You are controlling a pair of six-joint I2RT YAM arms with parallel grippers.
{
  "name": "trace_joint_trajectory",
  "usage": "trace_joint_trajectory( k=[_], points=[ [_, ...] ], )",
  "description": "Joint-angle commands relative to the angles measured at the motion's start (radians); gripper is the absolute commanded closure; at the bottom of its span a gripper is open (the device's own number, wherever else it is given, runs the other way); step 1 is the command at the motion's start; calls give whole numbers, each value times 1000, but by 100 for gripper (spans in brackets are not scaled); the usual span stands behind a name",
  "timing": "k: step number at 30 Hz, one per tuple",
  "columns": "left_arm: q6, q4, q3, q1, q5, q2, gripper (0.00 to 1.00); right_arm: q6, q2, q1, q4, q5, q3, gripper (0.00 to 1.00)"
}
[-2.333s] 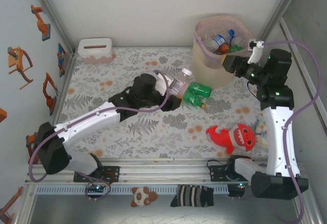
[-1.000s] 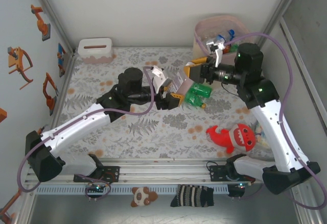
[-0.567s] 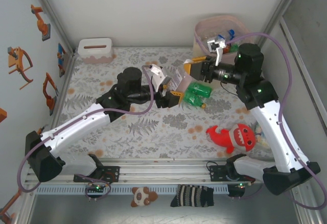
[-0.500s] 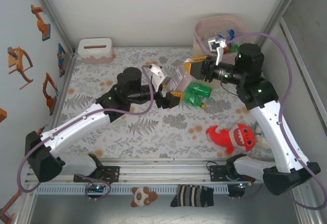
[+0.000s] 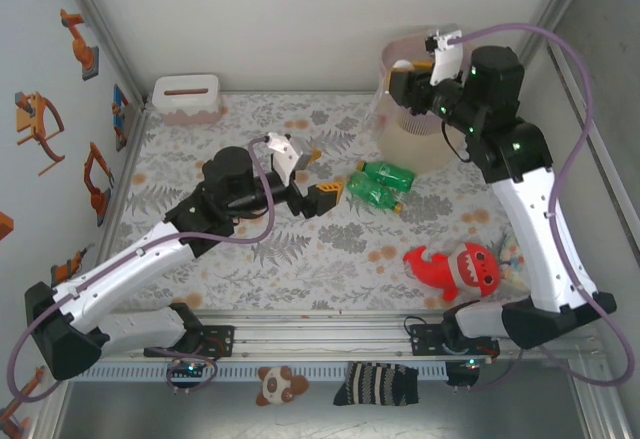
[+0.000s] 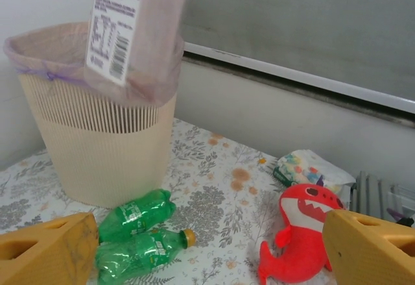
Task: Put the plastic bottles in the bin
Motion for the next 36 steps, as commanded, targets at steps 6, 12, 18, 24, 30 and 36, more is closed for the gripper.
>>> trace_joint_trajectory(
  k=[6,12,18,24,30,36],
  points=[
    [11,3,-30,7,-36,-45,11,-251,191,-68,58,308,183,72],
    [12,0,-41,11,-39,-42,11,-248,302,-137,216,384,220,72],
    [7,12,-43,24,-32,-21,11,-207,404,-175,358,468,260,72],
    [-1,15,-40,39,-21,-2,11,-415,512,-212,409,301,333,72],
    [-16,17,-37,66,-1,27,11,-747,557,-229,379,141,322,71],
    [-35,22,-23,99,41,60,11,-970,576,-250,304,75,299,71]
  ],
)
